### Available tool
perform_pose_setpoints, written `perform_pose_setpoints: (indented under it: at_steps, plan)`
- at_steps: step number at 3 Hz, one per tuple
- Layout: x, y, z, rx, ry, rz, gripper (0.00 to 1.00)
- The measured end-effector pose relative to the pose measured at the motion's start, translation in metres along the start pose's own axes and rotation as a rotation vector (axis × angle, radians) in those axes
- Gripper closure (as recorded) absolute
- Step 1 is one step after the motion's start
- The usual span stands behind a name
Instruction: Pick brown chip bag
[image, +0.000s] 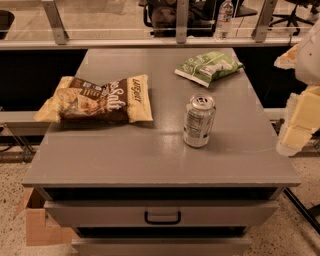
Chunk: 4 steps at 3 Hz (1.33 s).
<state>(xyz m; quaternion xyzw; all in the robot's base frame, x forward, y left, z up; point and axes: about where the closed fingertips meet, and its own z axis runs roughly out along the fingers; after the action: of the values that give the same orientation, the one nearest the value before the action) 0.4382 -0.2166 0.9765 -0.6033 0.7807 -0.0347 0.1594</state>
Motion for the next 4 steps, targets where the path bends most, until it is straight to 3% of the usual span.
perform_pose_setpoints:
  at_steps: [1, 2, 3, 4]
  plan:
    - [-0.003, -0.001, 0.0, 0.002, -0.011, -0.002, 0.0]
    - [-0.028, -0.006, 0.0, 0.008, -0.108, -0.012, 0.0]
    - [-0.071, -0.013, 0.019, -0.024, -0.267, 0.005, 0.0]
    - [-0.107, -0.014, 0.045, -0.061, -0.377, 0.039, 0.0]
